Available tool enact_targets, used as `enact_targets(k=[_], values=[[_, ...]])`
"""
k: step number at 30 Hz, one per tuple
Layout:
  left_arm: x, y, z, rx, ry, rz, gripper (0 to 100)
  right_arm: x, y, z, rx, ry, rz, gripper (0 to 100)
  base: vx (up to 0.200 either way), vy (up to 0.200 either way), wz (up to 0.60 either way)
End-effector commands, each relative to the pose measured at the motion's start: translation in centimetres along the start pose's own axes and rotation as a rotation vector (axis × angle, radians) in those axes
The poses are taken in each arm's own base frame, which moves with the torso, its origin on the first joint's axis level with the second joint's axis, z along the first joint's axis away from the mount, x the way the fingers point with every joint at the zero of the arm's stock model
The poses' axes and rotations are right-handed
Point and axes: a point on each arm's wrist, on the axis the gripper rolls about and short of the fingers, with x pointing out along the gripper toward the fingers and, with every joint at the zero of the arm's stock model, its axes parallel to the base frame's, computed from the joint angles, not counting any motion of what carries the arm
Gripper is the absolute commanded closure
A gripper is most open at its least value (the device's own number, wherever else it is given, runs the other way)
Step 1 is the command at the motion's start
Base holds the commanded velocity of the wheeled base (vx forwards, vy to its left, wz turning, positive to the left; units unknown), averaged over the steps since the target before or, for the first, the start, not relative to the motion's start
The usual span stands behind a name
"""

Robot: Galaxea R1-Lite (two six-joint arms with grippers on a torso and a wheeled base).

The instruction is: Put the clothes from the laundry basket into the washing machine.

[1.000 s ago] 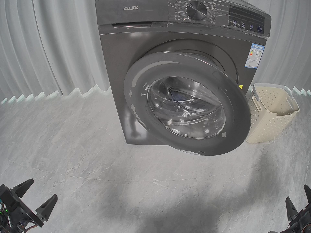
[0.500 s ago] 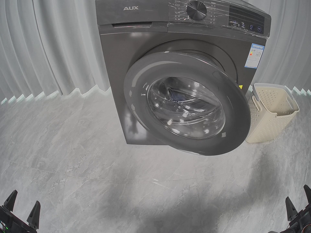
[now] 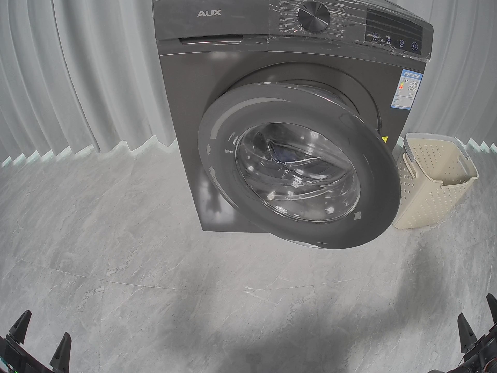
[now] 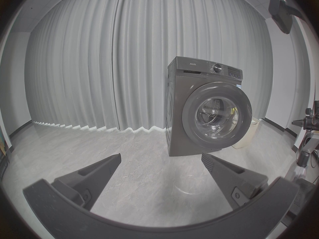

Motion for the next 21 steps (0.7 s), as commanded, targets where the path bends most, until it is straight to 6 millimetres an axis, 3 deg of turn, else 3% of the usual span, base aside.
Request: enact_targets(k=[1, 4, 5, 6, 7, 9, 11, 14, 17, 18, 21], values=[[-0.1, 0.0, -0.6, -0.014, -0.017, 0.013, 0, 0.0, 0.0, -0.2, 0.002, -0.027, 0.011, 0, 0.0, 0.0, 0.0], [-0.2, 0.0, -0.6, -0.003, -0.02, 0.013, 0, -0.3, 0.0, 1.0, 0.018, -0.101, 0.015, 0, 0.0, 0.0, 0.0], [-0.2, 0.0, -0.6, 0.0, -0.02, 0.013, 0, -1.6, 0.1, 4.6, 0.06, -0.275, 0.037, 0, 0.0, 0.0, 0.0], [-0.2, 0.0, -0.6, 0.0, -0.02, 0.013, 0, -1.6, 0.1, 4.6, 0.06, -0.275, 0.037, 0, 0.0, 0.0, 0.0], [-0.2, 0.0, -0.6, 0.0, -0.018, 0.013, 0, -2.5, 0.1, 8.3, 0.106, -0.345, 0.065, 0, 0.0, 0.0, 0.0], [-0.2, 0.0, -0.6, 0.0, -0.02, 0.013, 0, -1.8, 0.1, 9.2, 0.12, -0.277, 0.104, 0, 0.0, 0.0, 0.0], [-0.2, 0.0, -0.6, -0.003, -0.018, 0.013, 0, -0.2, 0.2, 8.7, 0.125, -0.101, 0.251, 0, 0.0, 0.0, 0.0], [-0.2, 0.0, -0.6, -0.01, -0.018, 0.014, 0, 3.3, 0.6, 9.3, 0.13, 0.095, 0.337, 0, 0.0, 0.0, 0.0], [-0.2, 0.0, -0.6, -0.008, -0.018, 0.014, 0, 6.1, 0.9, 10.5, 0.112, 0.13, 0.348, 0, 0.0, 0.0, 0.0], [-0.2, 0.0, -0.6, -0.002, -0.018, 0.014, 0, 8.5, 1.2, 11.4, 0.092, 0.136, 0.35, 0, 0.0, 0.0, 0.0], [-0.2, 0.0, -0.6, -0.002, -0.02, 0.014, 0, 12.1, 1.6, 12.0, 0.077, 0.151, 0.348, 0, 0.0, 0.0, 0.0]])
